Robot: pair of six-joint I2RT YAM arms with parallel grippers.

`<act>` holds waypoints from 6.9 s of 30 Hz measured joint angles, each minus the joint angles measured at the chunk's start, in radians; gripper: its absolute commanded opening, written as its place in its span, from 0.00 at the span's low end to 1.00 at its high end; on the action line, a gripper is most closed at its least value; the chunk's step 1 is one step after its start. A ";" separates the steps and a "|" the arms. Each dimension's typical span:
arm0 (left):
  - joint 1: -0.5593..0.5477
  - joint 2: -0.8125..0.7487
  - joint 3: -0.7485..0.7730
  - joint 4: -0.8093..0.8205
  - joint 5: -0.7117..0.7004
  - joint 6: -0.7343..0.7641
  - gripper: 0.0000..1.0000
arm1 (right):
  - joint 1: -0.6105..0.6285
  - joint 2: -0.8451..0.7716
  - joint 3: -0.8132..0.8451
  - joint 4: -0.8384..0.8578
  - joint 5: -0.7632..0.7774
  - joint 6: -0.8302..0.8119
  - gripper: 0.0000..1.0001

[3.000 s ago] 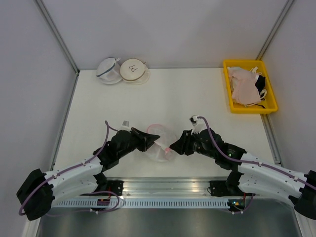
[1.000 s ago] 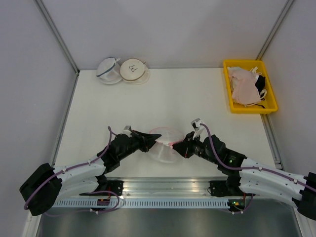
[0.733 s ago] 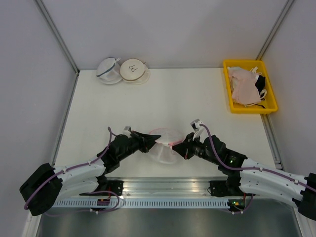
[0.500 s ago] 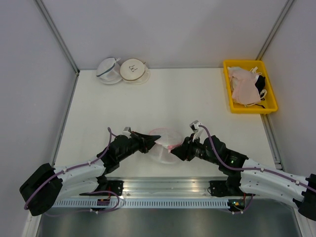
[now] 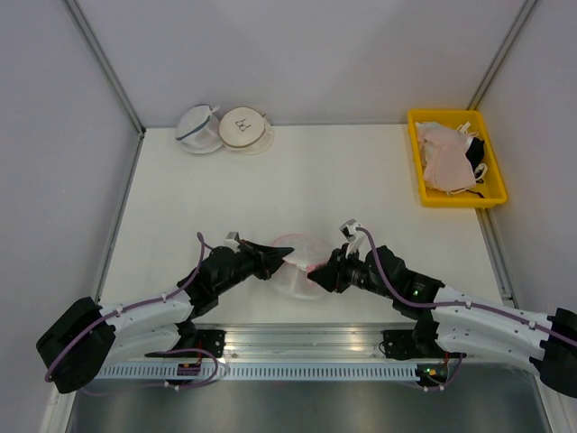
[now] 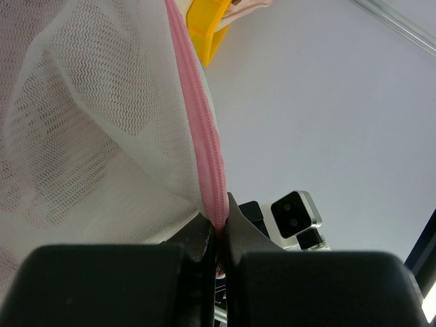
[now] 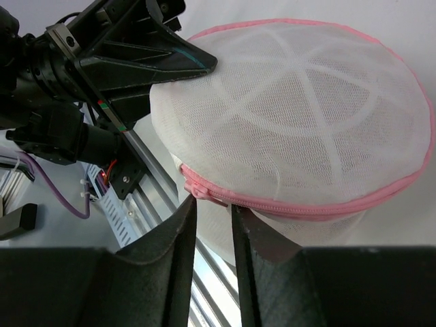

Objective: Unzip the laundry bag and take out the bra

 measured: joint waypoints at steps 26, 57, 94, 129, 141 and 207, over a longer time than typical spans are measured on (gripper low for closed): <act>0.003 -0.006 -0.047 0.050 0.008 0.000 0.02 | 0.002 -0.054 0.018 -0.157 -0.008 -0.016 0.01; 0.381 0.180 0.298 -0.286 0.825 0.804 0.02 | 0.006 0.066 0.178 -0.457 0.086 -0.133 0.00; 0.385 -0.625 0.214 -1.107 0.559 0.821 1.00 | 0.026 0.264 0.207 -0.305 -0.087 -0.142 0.01; 0.382 -0.422 0.030 -0.689 0.492 0.603 0.83 | 0.306 0.425 0.220 0.021 0.053 -0.051 0.01; 0.365 -0.445 -0.006 -0.620 0.497 0.602 0.64 | 0.310 0.431 0.220 0.035 0.078 -0.052 0.00; 0.308 -0.132 0.100 -0.526 0.499 0.728 0.19 | 0.310 0.290 0.173 -0.305 0.405 -0.008 0.01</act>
